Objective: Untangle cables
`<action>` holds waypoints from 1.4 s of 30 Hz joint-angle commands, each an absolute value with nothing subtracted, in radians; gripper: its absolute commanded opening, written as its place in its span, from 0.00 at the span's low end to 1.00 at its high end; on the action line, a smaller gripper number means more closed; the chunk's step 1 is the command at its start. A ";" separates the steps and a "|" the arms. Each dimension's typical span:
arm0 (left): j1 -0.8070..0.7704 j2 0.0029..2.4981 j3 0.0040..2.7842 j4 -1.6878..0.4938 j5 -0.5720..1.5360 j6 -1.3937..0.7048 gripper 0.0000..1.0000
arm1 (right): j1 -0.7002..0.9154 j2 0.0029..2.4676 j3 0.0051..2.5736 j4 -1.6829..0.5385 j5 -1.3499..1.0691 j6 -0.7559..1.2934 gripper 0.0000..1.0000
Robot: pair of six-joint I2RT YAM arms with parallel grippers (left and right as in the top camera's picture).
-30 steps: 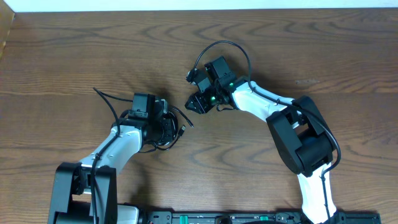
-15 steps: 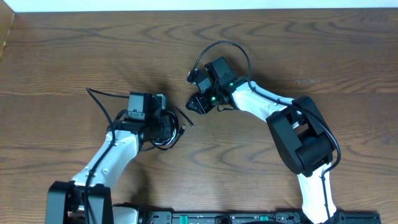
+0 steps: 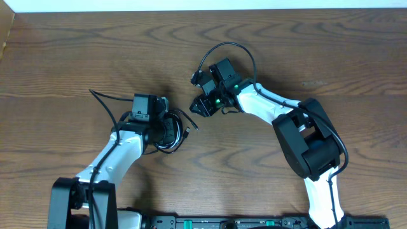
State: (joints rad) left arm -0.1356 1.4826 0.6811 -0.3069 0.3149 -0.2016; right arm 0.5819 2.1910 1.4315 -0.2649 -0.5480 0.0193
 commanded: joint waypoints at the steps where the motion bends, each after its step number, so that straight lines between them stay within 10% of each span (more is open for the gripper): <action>1: -0.137 1.496 0.688 -0.307 0.341 -0.207 0.28 | 0.590 2.200 1.444 -0.265 -0.547 0.029 0.41; 42: -0.216 1.497 0.669 -0.300 0.204 -0.263 0.20 | 0.597 2.200 1.444 -0.265 -0.522 0.029 0.42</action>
